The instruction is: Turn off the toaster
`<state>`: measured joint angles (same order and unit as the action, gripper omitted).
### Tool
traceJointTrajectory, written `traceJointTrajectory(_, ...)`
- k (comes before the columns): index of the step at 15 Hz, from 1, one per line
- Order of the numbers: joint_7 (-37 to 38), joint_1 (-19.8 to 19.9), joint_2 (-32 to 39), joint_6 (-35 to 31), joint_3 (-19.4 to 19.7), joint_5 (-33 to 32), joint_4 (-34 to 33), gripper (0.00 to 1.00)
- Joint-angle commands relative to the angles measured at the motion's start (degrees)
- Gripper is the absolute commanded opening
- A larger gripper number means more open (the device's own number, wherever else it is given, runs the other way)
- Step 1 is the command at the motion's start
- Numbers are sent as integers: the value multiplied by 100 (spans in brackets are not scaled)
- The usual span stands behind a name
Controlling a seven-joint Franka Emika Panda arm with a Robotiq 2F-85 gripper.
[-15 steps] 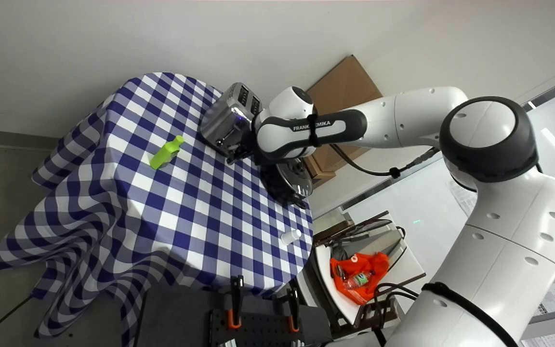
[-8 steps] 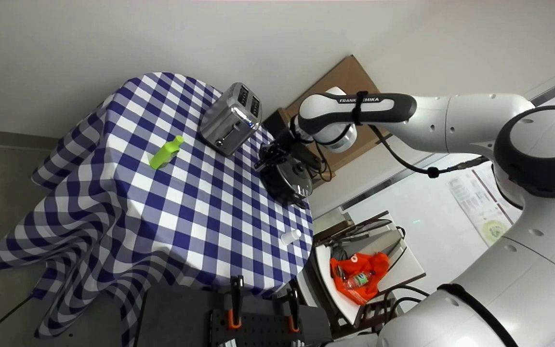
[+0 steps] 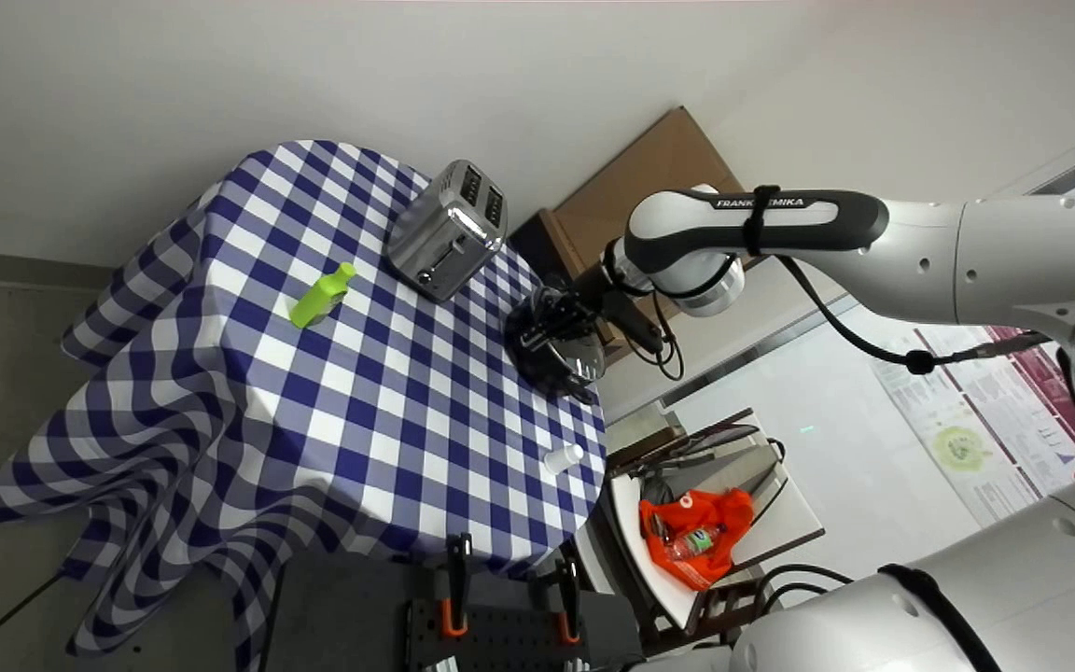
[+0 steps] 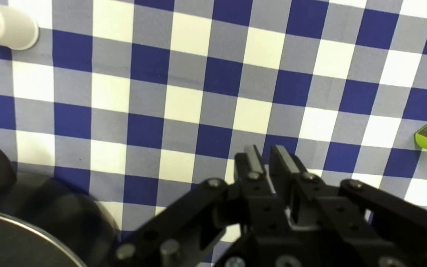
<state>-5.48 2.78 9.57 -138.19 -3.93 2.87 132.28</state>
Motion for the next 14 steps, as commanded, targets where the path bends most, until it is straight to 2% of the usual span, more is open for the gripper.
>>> traceJointTrajectory(1,89,-133,-702,123,73,70,708,48)
traceJointTrajectory(8,625,-265,-1654,12,82,-34,1672,98)
traceJointTrajectory(14,1463,-151,-2281,153,89,-351,1996,100)
